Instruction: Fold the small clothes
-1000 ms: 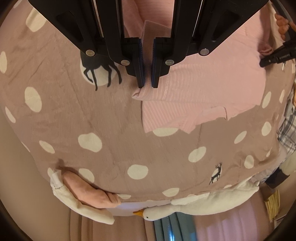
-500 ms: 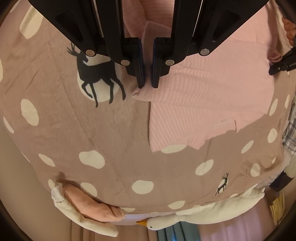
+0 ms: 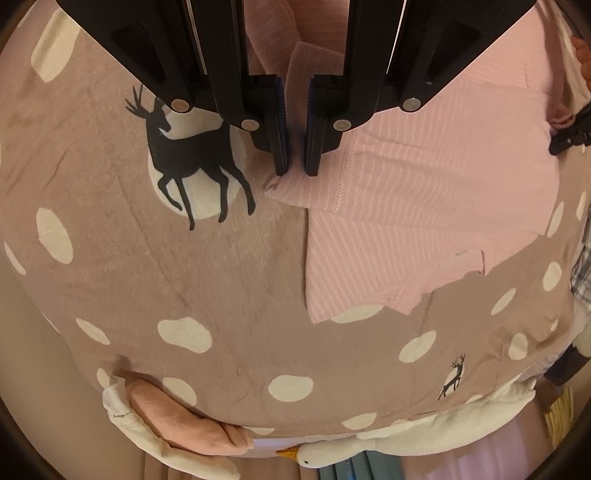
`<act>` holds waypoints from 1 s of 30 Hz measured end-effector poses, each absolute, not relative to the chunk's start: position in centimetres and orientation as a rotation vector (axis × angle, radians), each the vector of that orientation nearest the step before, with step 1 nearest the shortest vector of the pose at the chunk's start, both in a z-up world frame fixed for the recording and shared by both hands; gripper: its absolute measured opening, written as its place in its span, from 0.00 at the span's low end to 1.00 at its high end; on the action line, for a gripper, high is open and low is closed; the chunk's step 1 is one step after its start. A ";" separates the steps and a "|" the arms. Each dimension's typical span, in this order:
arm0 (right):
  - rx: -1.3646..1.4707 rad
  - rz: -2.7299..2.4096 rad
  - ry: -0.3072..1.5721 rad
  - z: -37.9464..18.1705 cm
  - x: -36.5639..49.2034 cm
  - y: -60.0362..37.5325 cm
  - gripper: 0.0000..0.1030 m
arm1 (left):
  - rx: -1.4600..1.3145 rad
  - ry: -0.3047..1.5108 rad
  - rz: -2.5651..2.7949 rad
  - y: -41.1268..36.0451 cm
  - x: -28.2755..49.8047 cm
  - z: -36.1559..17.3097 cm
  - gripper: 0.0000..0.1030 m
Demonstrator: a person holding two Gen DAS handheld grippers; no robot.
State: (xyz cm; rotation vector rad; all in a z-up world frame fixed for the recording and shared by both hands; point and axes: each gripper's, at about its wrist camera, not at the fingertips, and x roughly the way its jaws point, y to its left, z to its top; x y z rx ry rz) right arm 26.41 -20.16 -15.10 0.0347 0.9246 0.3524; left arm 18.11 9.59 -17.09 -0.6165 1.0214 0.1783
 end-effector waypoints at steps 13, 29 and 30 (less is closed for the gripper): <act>0.034 0.339 0.934 -15.8 26.6 -20.1 0.08 | -0.594 1.014 0.188 9.3 18.2 -17.1 0.11; 0.052 0.328 0.929 -16.3 26.6 -20.4 0.08 | -0.553 1.007 0.214 8.8 18.3 -17.0 0.11; 0.053 0.327 0.927 -16.3 26.6 -20.4 0.08 | -0.553 1.007 0.213 8.8 18.3 -17.0 0.11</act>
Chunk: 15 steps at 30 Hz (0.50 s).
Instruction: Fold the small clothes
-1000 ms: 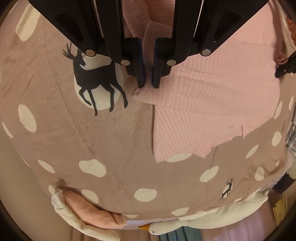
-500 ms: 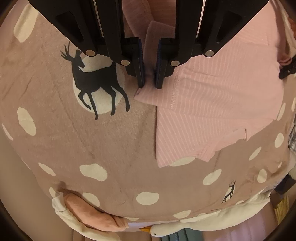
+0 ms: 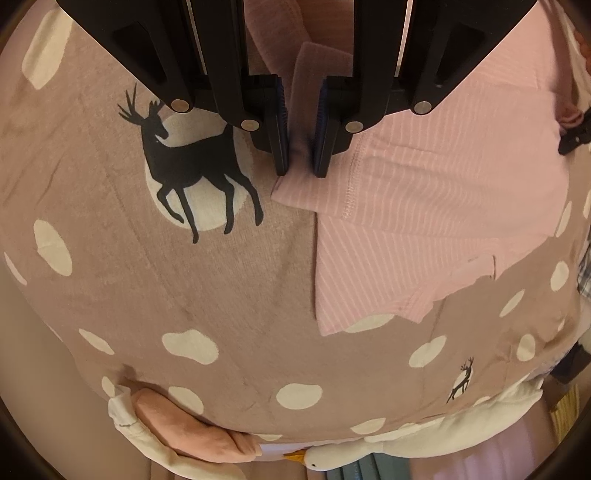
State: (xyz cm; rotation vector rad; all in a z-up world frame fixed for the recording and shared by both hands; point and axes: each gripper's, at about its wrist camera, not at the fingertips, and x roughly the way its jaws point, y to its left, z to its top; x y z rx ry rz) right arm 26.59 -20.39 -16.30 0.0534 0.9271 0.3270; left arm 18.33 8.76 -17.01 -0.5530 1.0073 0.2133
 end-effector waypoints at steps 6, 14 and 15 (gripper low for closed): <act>0.046 0.327 0.922 -16.3 26.4 -20.3 0.08 | -0.538 1.003 0.222 8.5 18.2 -16.9 0.11; 0.067 0.331 0.917 -16.4 26.4 -20.5 0.08 | -0.533 1.003 0.238 8.3 18.3 -16.9 0.11; 0.068 0.331 0.916 -16.4 26.4 -20.5 0.08 | -0.531 1.002 0.239 8.3 18.3 -16.9 0.11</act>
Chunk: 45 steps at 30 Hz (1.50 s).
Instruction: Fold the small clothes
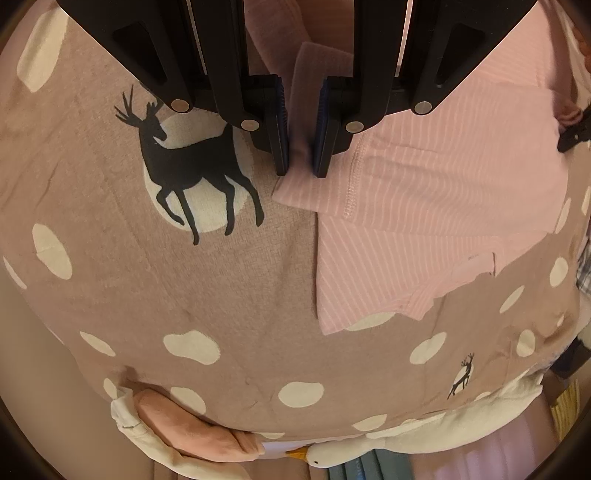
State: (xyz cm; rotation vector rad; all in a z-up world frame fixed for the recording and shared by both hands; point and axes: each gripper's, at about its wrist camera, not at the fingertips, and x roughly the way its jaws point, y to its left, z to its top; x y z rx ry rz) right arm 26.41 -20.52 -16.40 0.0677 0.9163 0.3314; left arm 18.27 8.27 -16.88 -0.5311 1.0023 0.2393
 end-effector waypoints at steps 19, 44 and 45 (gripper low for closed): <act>0.047 0.318 0.888 -16.5 26.0 -20.3 0.08 | -0.477 0.962 0.277 7.4 18.0 -16.9 0.11; 0.117 0.332 0.849 -13.7 23.6 -24.2 0.53 | -0.539 0.926 0.193 7.0 12.0 -11.5 0.89; 0.147 0.361 0.845 -13.0 22.6 -25.3 0.55 | -0.530 0.900 0.193 6.9 10.7 -10.7 0.90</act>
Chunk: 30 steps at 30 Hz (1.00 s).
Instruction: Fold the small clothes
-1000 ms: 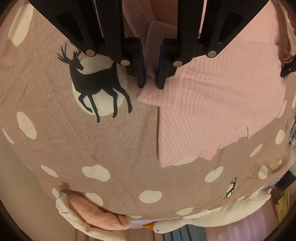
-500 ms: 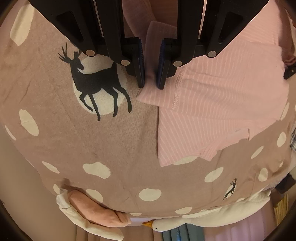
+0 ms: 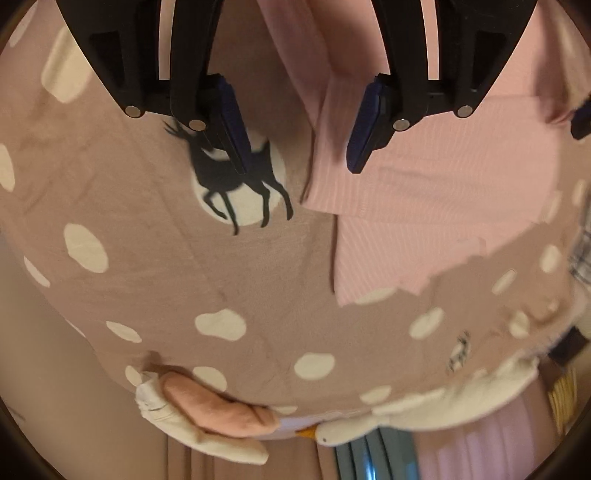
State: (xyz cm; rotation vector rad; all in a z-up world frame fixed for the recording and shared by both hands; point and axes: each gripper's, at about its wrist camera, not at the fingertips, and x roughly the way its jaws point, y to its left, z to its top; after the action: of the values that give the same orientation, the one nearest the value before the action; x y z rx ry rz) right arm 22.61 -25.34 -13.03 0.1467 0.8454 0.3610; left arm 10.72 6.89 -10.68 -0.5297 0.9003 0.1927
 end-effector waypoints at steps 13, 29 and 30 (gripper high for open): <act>0.149 0.471 0.877 -12.4 10.8 -32.6 0.75 | -0.530 0.995 0.086 6.0 -0.2 -12.9 0.93; 0.220 0.479 1.124 -18.7 3.8 -35.0 0.62 | -0.571 1.153 -0.022 5.2 -4.8 -17.3 0.62; 0.209 0.475 1.128 -19.0 3.5 -35.0 0.60 | -0.576 1.164 -0.025 5.1 -5.1 -17.5 0.60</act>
State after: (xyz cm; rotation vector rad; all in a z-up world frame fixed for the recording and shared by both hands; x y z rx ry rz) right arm 3.54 -35.00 -18.95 0.2094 1.1283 0.4750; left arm -5.08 5.07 -17.50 -0.5758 1.1643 -0.0249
